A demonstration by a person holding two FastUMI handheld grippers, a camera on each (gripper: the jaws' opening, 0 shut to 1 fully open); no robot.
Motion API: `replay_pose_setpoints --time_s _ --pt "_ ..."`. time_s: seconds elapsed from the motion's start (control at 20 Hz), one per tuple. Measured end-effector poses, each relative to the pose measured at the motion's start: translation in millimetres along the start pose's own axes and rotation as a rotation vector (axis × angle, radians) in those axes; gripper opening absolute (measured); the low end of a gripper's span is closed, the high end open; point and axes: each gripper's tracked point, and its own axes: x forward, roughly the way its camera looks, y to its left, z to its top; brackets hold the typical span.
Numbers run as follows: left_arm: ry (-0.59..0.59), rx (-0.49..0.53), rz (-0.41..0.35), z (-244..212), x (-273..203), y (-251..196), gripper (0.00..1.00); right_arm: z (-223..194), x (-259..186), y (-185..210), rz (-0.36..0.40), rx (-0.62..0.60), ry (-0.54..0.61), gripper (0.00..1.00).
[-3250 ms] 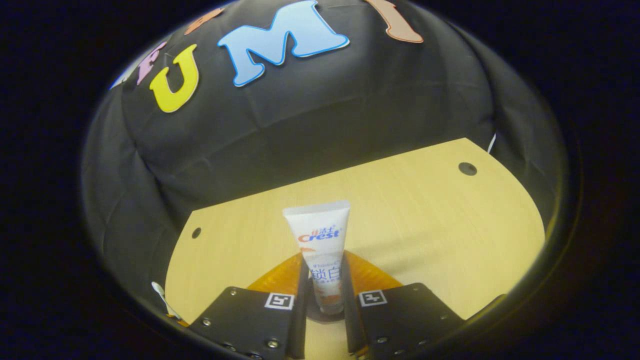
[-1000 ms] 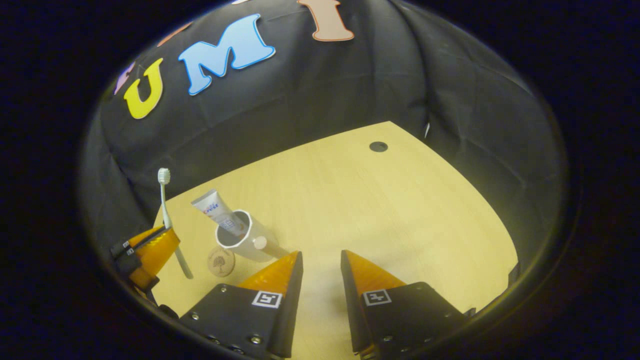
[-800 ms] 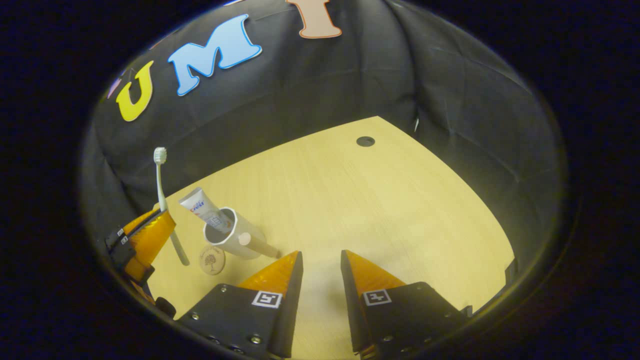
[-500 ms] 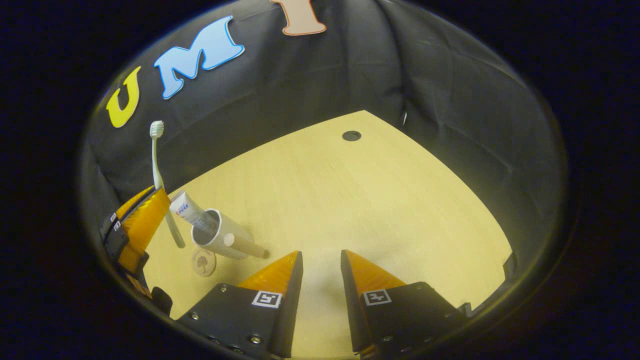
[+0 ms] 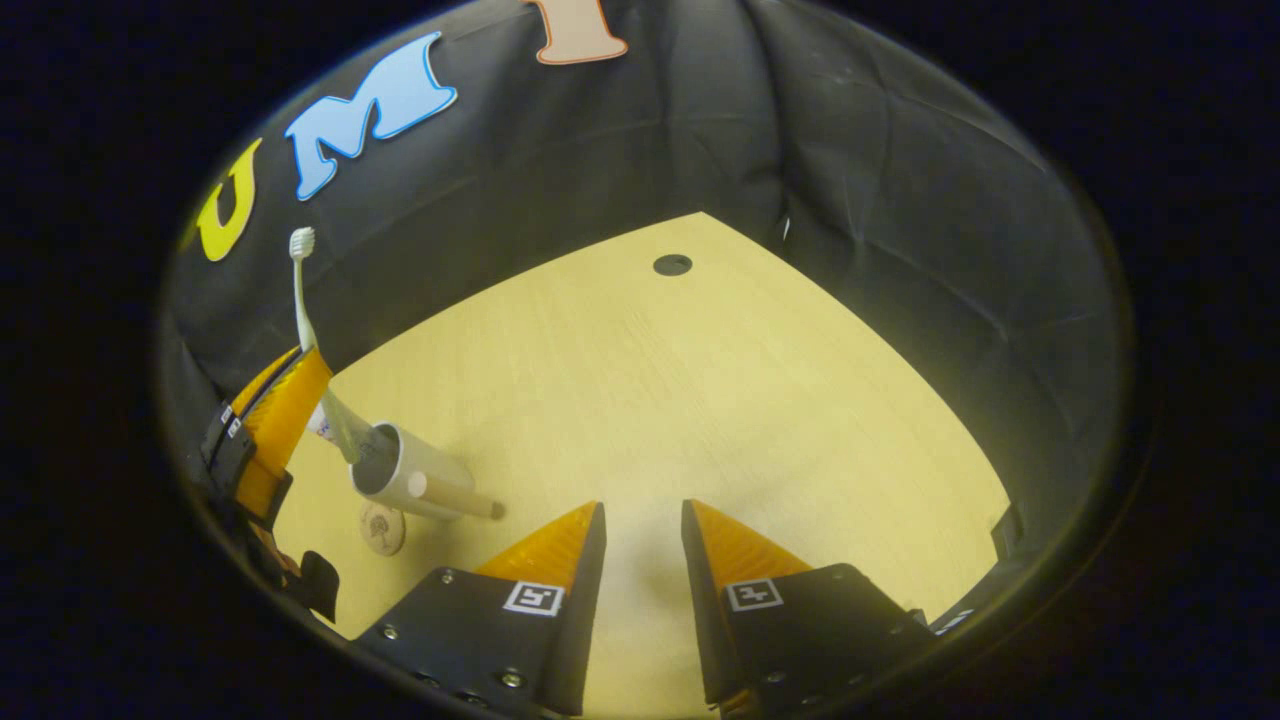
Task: Put the toothbrush and toothpaste on the desktop into the cup, then pick up the cup and place it on the coaster on the desktop.
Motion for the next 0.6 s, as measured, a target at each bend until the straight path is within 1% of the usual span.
replay_pose_setpoints --time_s 0.05,0.1,0.15,0.4,0.45,0.5,0.6 --pt "-0.01 -0.017 0.012 -2 1 4 0.08 -1 0 0 -0.001 -0.005 0.004 0.44" --pt "-0.018 -0.026 0.031 -3 2 8 0.07 -2 -1 -1 -0.002 -0.01 0.007 0.41" --pt "-0.019 -0.028 0.044 -7 3 12 0.07 -3 -1 -1 -0.003 -0.015 0.01 0.44" --pt "0.021 -0.058 0.056 -34 10 9 0.08 -3 -5 4 0.019 -0.018 0.01 0.44" --pt "0.033 -0.062 0.058 -40 9 7 0.06 -4 -5 4 0.023 -0.023 0.01 0.44" --pt "0.045 -0.064 0.065 -44 8 5 0.08 -4 -6 6 0.026 -0.027 0.012 0.44" --pt "0.066 -0.075 0.079 -51 7 2 0.07 -7 -6 9 0.033 -0.033 0.018 0.44"
